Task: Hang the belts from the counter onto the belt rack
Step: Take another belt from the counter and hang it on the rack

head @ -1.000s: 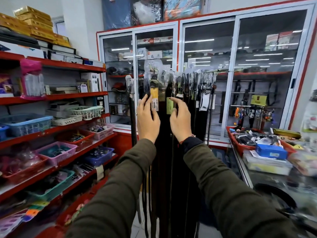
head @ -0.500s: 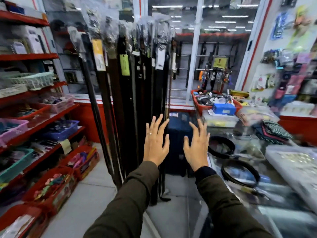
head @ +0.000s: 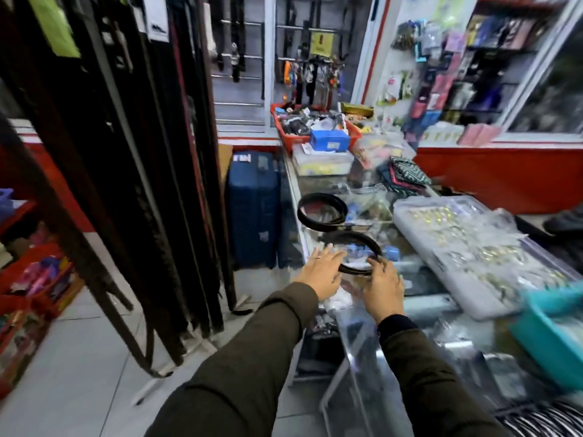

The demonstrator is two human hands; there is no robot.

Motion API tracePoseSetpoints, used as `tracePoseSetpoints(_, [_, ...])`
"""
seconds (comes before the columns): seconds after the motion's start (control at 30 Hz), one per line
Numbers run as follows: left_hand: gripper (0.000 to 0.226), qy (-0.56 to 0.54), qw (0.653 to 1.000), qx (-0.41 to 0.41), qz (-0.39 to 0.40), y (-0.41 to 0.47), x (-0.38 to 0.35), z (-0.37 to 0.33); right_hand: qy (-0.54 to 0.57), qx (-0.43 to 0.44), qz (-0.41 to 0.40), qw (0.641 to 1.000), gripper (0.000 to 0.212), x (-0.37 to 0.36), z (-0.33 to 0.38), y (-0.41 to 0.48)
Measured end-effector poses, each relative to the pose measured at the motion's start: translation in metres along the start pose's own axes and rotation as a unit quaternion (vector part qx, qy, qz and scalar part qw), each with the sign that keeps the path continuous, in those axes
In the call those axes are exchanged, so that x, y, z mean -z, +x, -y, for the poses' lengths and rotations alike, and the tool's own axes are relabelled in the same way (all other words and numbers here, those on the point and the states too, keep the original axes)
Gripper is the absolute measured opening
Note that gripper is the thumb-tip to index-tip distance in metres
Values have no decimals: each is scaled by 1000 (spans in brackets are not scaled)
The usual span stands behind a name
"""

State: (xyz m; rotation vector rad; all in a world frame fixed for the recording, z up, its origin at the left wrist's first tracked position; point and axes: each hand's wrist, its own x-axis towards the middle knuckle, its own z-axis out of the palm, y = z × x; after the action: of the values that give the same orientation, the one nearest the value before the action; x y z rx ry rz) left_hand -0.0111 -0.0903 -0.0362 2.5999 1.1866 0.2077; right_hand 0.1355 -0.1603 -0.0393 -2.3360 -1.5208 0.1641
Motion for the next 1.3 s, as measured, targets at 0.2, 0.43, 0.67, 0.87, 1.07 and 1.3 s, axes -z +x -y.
tracePoseSetpoints(0.2, [53,40,994,13,103,44,-12,-43,220,-199,6,955,28,-8,-49,14])
tracePoseSetpoints(0.43, [31,-9,997,66,30,54,-24,-52,509,-273,44,815,25,-21,-52,25])
tracePoseSetpoints(0.67, [33,-201,965,122,-116,38,-20,-39,705,-223,49,671,19,-12,-23,26])
tracePoseSetpoints(0.87, [30,-380,873,168,-256,5,8,-15,722,-130,92,674,25,1,24,29])
tracePoseSetpoints(1.07, [23,-487,778,220,-330,-41,39,27,648,-34,110,753,32,5,94,23])
tracePoseSetpoints(1.3, [24,-483,743,236,-398,-92,81,76,651,93,181,731,34,5,174,10])
